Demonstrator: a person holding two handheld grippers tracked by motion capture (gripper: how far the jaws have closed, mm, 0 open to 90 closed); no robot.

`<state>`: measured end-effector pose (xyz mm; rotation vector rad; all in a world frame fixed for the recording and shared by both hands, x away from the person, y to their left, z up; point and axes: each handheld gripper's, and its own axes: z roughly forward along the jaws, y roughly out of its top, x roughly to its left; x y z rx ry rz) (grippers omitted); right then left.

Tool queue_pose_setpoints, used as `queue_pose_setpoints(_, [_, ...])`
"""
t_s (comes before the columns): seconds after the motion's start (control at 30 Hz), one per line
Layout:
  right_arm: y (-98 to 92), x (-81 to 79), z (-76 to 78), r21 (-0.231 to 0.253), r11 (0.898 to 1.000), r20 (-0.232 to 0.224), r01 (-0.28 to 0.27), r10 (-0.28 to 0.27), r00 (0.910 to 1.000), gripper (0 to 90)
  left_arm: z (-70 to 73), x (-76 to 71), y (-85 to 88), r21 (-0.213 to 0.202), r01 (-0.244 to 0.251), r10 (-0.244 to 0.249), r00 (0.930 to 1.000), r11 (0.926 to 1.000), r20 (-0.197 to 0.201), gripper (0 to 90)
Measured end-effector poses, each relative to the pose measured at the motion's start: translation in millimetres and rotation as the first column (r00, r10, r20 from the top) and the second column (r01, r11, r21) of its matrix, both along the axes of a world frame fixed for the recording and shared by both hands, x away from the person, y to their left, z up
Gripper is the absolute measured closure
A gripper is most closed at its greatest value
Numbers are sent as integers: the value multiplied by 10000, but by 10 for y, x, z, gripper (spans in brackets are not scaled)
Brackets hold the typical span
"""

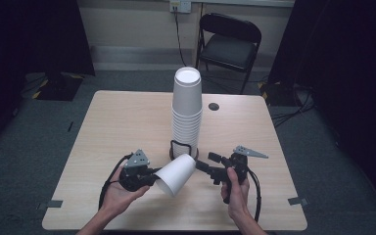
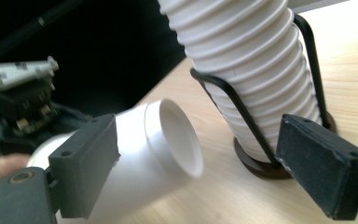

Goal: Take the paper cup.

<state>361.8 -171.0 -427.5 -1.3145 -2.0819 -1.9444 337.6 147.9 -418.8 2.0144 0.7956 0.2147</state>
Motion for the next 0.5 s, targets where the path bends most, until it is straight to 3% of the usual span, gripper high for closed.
queue_pose_setpoints(0.13, [19,-7,-33,-710,9965,181,-442,456,9988,141,-10,10,-6,376,46,-35,9996,9993,-289,849])
queue_pose_setpoints(0.23, [43,-34,-31,-1182,9910,685,-630,714,9951,141,8,18,-31,632,84,-62,9994,9980,-346,849])
queue_pose_setpoints(0.37, [80,-82,-45,-2055,9771,1492,-555,873,9849,129,30,42,-50,965,187,-151,9992,9952,-382,851])
queue_pose_setpoints(0.47, [97,-104,-60,-2349,9704,1788,-562,1000,9788,128,41,58,-74,1159,321,-266,9985,9927,-486,850])
queue_pose_setpoints(0.5, [114,-122,-84,-2450,9666,1963,-748,1250,9725,128,58,61,-84,1354,413,-346,9981,9899,-512,850])
